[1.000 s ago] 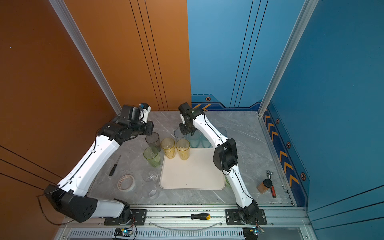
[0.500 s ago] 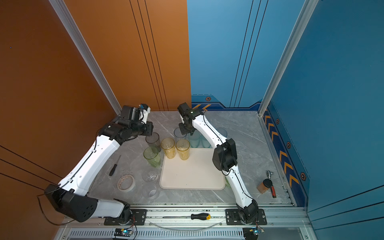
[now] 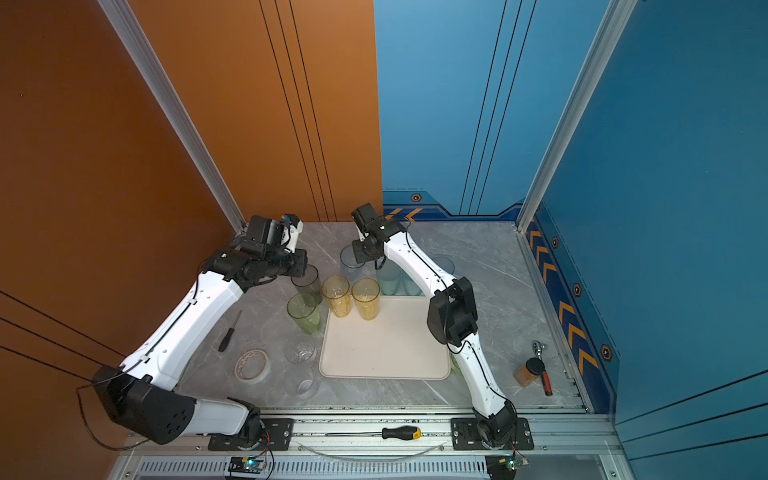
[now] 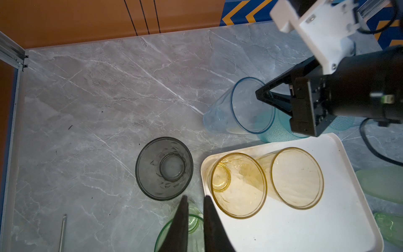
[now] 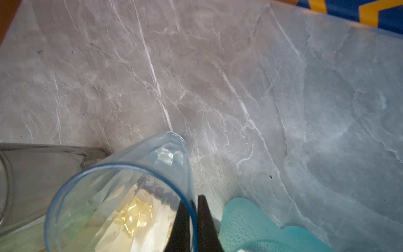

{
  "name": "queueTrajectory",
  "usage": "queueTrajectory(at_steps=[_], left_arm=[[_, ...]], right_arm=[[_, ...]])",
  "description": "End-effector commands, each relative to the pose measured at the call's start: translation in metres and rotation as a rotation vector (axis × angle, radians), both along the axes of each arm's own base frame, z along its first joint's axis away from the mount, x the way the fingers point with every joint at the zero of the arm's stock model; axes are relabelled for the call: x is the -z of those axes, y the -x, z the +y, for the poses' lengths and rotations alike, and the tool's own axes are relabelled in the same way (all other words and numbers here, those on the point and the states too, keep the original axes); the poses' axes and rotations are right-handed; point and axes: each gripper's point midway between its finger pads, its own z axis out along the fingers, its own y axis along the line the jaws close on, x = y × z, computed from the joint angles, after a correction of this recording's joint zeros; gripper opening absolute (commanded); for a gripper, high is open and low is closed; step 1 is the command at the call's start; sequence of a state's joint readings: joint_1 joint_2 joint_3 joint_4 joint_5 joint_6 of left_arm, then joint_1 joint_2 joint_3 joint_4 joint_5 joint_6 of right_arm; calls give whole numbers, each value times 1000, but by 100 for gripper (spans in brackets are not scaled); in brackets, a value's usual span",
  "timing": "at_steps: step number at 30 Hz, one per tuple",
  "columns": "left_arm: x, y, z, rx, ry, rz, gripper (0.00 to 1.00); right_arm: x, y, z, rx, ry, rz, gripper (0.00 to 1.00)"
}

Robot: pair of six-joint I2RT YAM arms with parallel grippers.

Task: Place the glasses into the tray
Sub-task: 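Lower the right gripper into the clear blue glass and close it, then lift the clear blue glass with the right gripper over the tray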

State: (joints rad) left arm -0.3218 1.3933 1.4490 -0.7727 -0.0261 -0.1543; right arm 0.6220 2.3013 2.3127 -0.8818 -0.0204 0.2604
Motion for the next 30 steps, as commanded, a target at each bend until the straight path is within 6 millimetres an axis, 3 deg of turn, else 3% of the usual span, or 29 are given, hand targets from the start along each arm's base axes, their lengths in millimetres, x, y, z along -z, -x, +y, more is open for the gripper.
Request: queueTrajectory(at_steps=[1,7,13,21,26,30], left_arm=[[-2,5,4,-5,-26,-17,16],[-4,11,4,-7,-28,-27,16],[-10,13,2,-6,-20,-41,16],[-19,7,-11,20,-16,-57,16],[-23,6,-39,95,-24,-60,16],[-18,13,-60,149,-78,-39,16]], right_arm=[[-78,-8,-5,49,-125,-178,0],[-139,13,-45,88,-201,-291,0],[-192,64,-99,67,-208,-390,0],[-192,146,-174,53,21,-336,0],[-173,183,-193,29,126,-228,0],[-143,196,-198,9,234,-123,0]])
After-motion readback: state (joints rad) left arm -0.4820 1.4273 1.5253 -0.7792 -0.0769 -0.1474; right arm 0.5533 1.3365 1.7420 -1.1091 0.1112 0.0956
